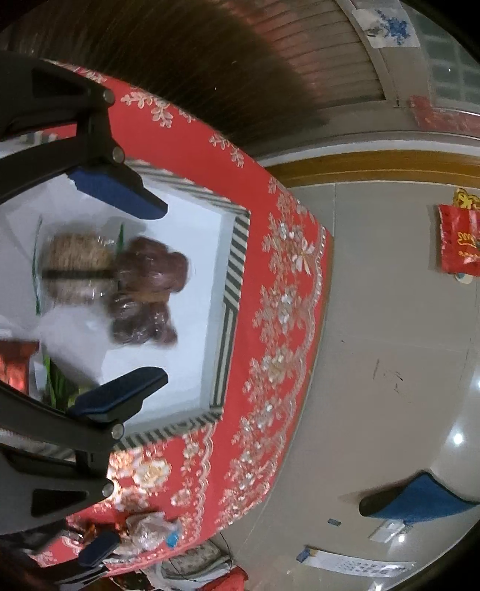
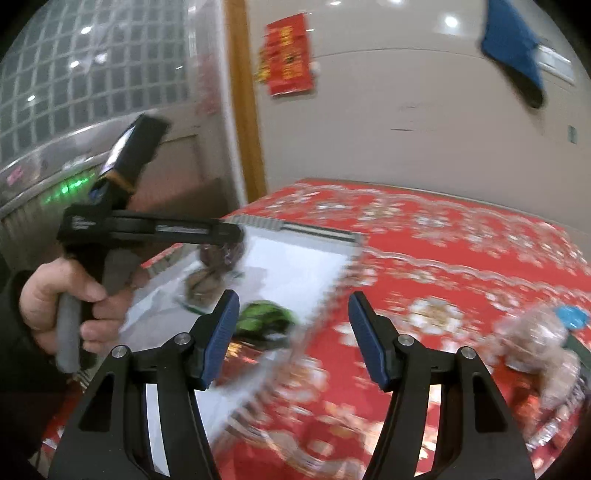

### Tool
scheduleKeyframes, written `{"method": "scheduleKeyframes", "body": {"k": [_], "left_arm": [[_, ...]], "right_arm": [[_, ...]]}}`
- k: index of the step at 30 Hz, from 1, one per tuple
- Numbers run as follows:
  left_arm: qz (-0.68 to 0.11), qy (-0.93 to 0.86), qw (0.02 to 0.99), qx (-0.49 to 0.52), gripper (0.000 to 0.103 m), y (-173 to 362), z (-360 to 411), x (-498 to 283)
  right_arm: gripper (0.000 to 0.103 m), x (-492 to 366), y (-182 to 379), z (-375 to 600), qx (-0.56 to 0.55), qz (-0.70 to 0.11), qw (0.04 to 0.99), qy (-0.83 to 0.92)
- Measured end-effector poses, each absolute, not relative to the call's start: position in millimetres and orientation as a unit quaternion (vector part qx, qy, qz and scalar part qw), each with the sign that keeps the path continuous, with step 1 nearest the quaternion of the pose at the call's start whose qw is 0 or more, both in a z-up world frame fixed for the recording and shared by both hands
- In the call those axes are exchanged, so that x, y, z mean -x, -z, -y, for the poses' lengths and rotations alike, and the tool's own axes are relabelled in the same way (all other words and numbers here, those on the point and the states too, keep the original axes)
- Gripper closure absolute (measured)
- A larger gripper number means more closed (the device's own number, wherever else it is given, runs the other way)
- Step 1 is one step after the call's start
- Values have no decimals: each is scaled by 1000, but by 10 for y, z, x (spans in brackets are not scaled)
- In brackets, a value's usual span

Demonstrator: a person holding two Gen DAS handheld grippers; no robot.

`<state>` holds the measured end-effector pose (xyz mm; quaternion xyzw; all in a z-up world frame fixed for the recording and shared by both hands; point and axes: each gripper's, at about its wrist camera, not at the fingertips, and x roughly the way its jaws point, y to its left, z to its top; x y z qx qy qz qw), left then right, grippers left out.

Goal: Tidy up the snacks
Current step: 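Grasp the clear bag of nuts with the right tool and lift it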

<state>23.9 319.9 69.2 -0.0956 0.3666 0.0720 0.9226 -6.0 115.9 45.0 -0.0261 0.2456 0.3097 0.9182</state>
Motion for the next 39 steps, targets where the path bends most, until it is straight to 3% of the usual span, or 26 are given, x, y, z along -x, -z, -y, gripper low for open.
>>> {"method": "scheduleKeyframes", "body": {"k": [5,10,17,22,26,30,31,33,39], "left_arm": [[-367,-31,927,66,18,-864,-2642,-181],[-372,29,927,45,10,-1003,-1889,-202],[-403,67,912,33,10,-755,-942,-455],[-402,45,914,41,10,-430,-847,-445],[-411,29,911,28,10,-346,-872,-439],[-429,41,902,33,10,-299,-895,-447],[-429,43,901,35,10,-295,-894,-441],[-432,49,900,30,10,-287,-864,-437],[-435,62,898,7,10,-206,-769,-456]], "right_arm": [[41,-36,-418,-495,27,-249,935,-252],[41,-178,-405,364,7,-241,955,-172],[40,-346,-329,1397,-117,-258,948,-145],[41,-480,-334,1042,-64,-273,935,-217],[41,-722,-184,553,41,-328,917,-222],[41,-905,-23,443,67,-386,896,-209],[43,-896,-6,464,63,-393,893,-208],[64,-890,-13,526,51,-394,894,-208],[73,-802,-42,658,15,-380,897,-225]]}}
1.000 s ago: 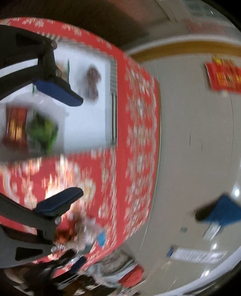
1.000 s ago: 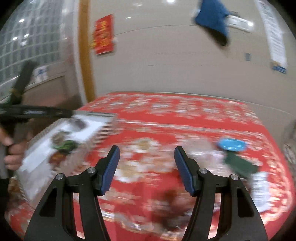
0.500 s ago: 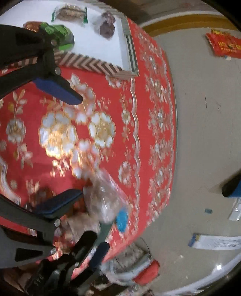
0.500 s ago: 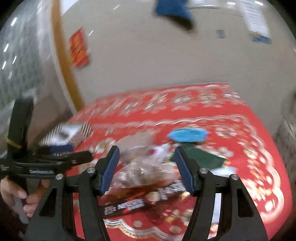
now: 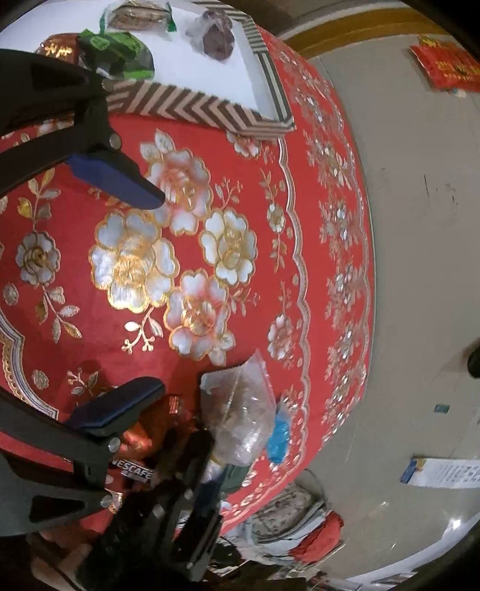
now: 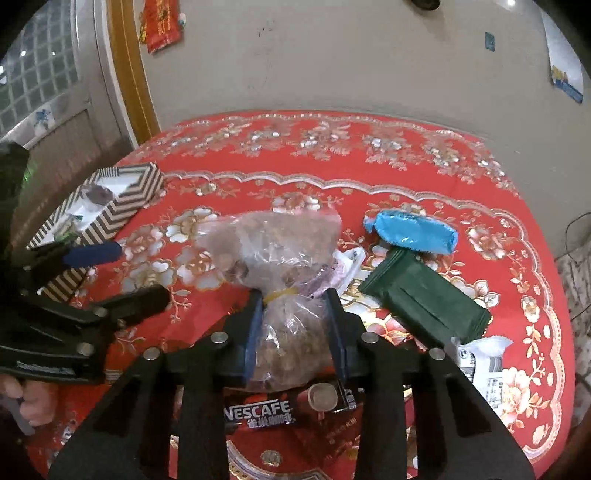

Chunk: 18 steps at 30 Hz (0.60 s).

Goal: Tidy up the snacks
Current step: 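Grasp the clear bag of nuts with the right tool and lift it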

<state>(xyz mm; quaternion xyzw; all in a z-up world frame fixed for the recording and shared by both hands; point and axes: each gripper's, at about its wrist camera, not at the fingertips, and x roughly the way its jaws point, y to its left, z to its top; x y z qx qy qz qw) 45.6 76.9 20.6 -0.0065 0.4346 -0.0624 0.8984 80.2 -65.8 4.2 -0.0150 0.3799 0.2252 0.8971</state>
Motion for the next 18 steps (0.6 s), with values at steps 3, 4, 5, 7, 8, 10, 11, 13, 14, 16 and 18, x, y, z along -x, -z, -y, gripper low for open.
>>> {"method": "scheduleKeyframes", "body": {"k": [3,4,5,7,8,10,11,13,14,16,18], "left_arm": [[-439,87,894,-12,10,-161,-655,-459],[-440,92,893,-20,10,-144,-613,-458],[-441,97,892,-27,10,-127,-570,-456],[-444,105,889,-40,10,-99,-498,-465],[-445,107,888,-43,10,-92,-476,-474],[-448,108,886,-47,10,-86,-446,-489],[-448,104,887,-47,10,-88,-444,-495],[-444,96,890,-45,10,-100,-454,-499],[-440,89,892,-46,10,-107,-459,-509],[-431,68,899,-44,10,-137,-486,-521],[-432,72,898,-32,9,-143,-488,-536]], "right_arm": [[73,-773,-77,770,-28,-367,899,-237],[73,-765,-90,822,-46,-362,900,-240],[73,-754,-105,865,-59,-357,900,-241],[73,-729,-147,955,-91,-345,900,-249],[73,-717,-163,984,-103,-340,901,-248],[73,-698,-193,1041,-125,-329,901,-253],[73,-692,-196,1060,-132,-326,901,-253],[73,-693,-188,1077,-141,-327,900,-252],[73,-694,-182,1074,-142,-329,899,-251],[73,-702,-179,1080,-145,-329,899,-249],[73,-692,-200,1078,-147,-324,901,-249]]}}
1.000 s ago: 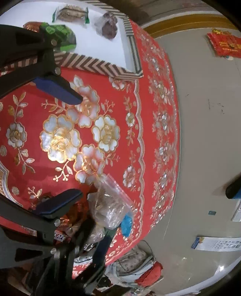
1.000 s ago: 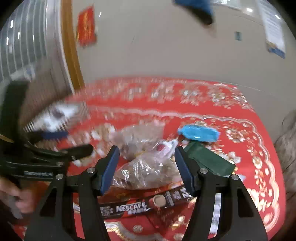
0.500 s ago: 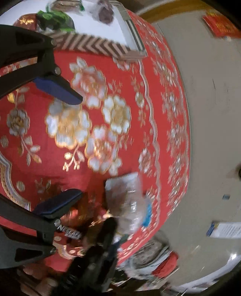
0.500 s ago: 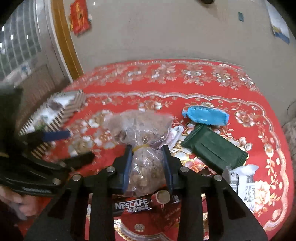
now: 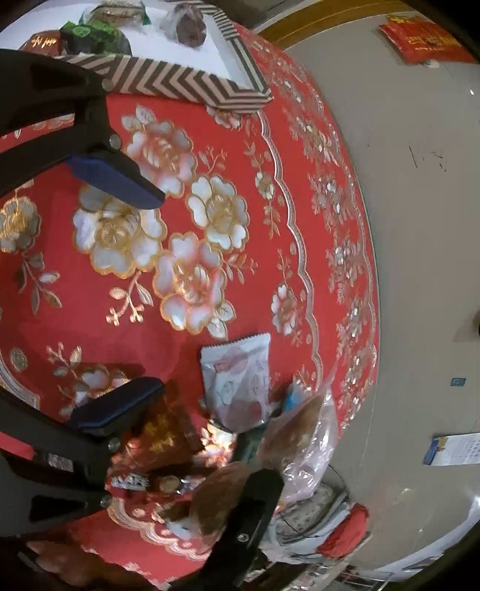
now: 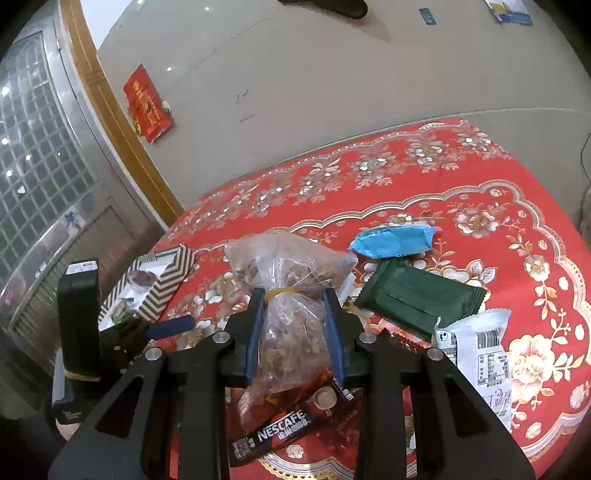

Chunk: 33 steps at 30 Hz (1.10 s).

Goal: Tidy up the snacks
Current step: 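Grasp the clear bag of nuts with the right tool and lift it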

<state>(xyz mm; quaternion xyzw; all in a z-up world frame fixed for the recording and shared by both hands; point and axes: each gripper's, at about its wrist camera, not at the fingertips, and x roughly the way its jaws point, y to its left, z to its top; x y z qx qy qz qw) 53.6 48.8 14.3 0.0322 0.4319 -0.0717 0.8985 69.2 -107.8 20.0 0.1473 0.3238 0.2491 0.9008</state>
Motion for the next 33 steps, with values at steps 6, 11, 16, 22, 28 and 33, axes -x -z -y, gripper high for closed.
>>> {"method": "scheduleKeyframes", "body": {"k": [6,11,16,22,28,33], "left_arm": [[-443,58,893,-51,9,-87,-302,-541],[-442,51,894,-51,9,-104,-216,-531],[-368,114,922,-45,8,-329,-256,-252],[-414,156,897,19,5,-377,-172,-389],[-444,138,885,-10,9,-275,121,-526],[-461,91,881,-47,44,-141,168,-571]], "right_arm": [[73,-691,-224,1114,-148,-316,906,-241],[73,-688,-238,1135,-148,-310,908,-238],[73,-666,-254,1189,-155,-306,910,-231],[73,-611,-341,1299,-176,-282,915,-227],[73,-601,-355,1315,-181,-278,916,-225],[73,-592,-367,1342,-190,-274,914,-231]]}}
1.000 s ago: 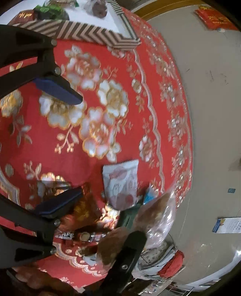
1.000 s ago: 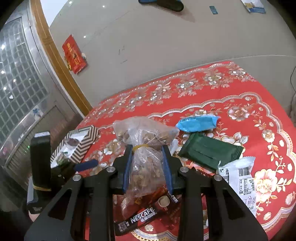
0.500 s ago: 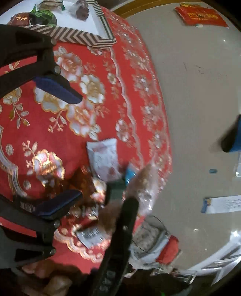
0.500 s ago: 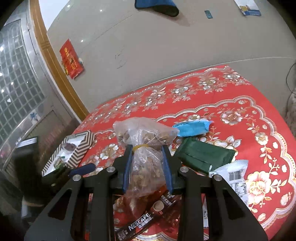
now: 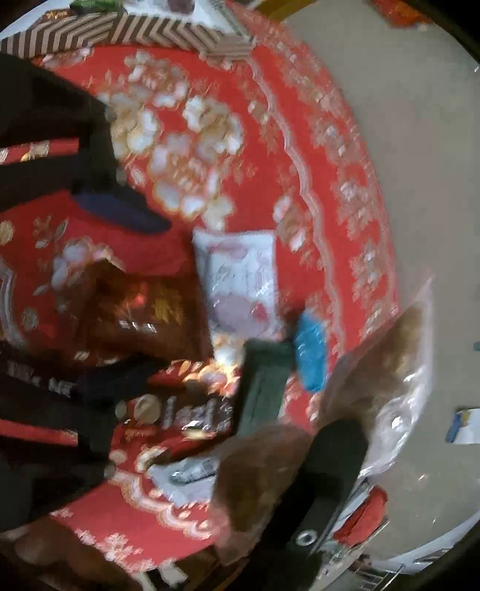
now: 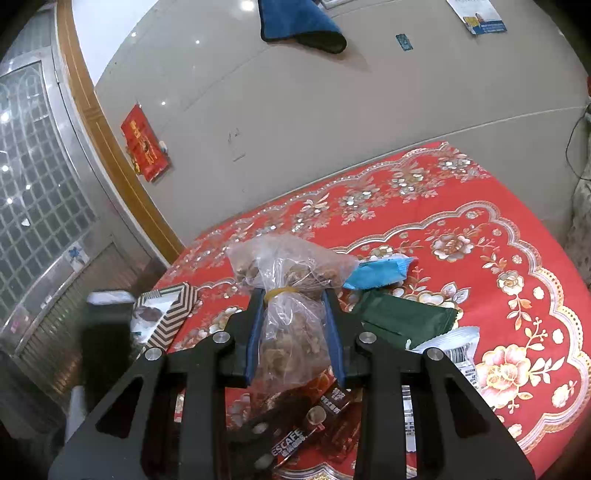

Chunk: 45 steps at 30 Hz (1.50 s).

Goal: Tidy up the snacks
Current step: 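Grasp the clear bag of nuts with the right tool and lift it, then grasp the brown wrapped candy with the left tool, then carry the brown candy and nuts bag into the white tray and release both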

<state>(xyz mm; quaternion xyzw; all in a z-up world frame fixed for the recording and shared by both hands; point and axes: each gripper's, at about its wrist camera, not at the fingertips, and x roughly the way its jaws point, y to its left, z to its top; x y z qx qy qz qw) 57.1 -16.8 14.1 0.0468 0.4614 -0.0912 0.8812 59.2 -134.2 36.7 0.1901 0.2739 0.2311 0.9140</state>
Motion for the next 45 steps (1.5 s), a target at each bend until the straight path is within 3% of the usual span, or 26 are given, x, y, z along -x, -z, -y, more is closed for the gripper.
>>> {"method": "scheduleKeyframes", "body": {"k": [2,4,14,32,45], "left_arm": [[-457,88,884,-46,67,-141,152,-551],[-460,89,882,-38,68,-146,111,-538],[-432,159,888,5,69,-289,-184,-276],[-393,79,916,-5,68,-379,-642,-304],[-407,71,911,20,68,-365,-818,-329]], "right_arm": [[73,-590,-372,1348,-192,-271,914,-233],[73,-584,-377,1356,-193,-270,914,-233],[73,-587,-348,1311,-178,-276,916,-229],[73,-526,-316,1032,-91,-265,935,-219],[73,-498,-329,879,-47,-265,943,-197]]}}
